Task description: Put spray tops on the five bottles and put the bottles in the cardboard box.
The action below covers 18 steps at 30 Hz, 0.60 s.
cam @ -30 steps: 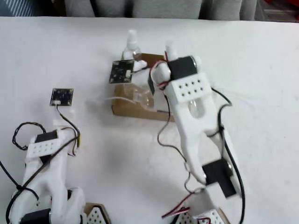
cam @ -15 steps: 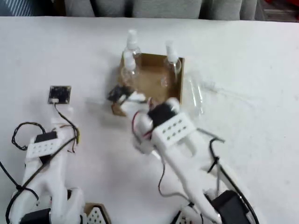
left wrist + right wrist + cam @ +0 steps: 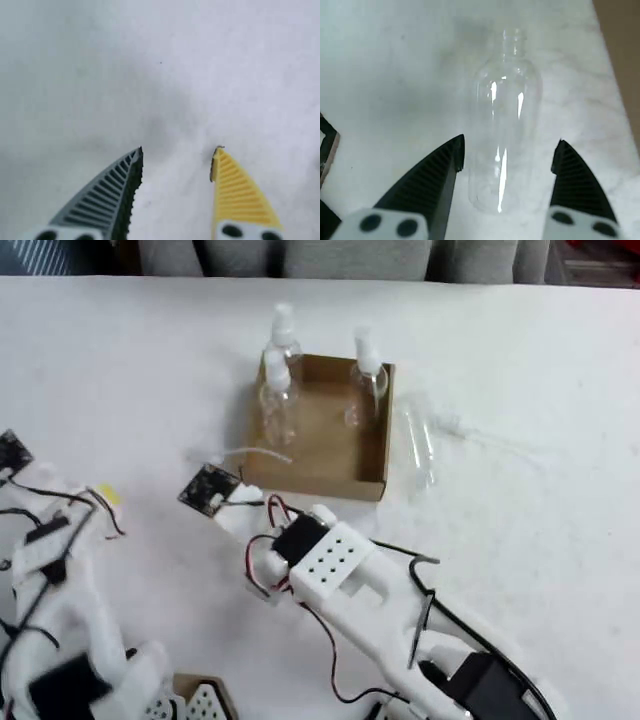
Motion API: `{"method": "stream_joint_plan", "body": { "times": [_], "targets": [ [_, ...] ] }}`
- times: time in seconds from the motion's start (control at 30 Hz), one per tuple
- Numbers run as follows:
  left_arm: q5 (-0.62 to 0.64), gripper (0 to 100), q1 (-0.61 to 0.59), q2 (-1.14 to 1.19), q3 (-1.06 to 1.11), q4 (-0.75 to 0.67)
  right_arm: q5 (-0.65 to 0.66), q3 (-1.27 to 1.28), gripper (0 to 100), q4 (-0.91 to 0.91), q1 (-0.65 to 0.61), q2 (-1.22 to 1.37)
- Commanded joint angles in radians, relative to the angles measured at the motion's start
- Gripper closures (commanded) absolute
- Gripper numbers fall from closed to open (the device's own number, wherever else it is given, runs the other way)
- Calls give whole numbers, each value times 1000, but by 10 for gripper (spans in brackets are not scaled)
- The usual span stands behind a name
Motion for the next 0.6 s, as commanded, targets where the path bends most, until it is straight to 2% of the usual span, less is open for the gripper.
{"method": "stream_joint_plan", "body": {
  "times": [0.0,0.1,0.17,0.27,0.4,0.57],
  "targets": [
    [35,841,-31,189,-167,17,60,-155,755,87,-7,2],
    [35,945,-39,259,-216,8,121,-272,755,143,-4,2],
    [35,984,-50,282,-235,8,209,-341,757,145,-1,4],
    [35,963,-73,317,-261,8,382,-399,757,122,-22,5],
    [37,962,-104,414,-327,15,740,-400,757,82,-47,16],
    [51,962,-113,535,-408,21,842,-423,757,-48,-44,131]
  ]
}}
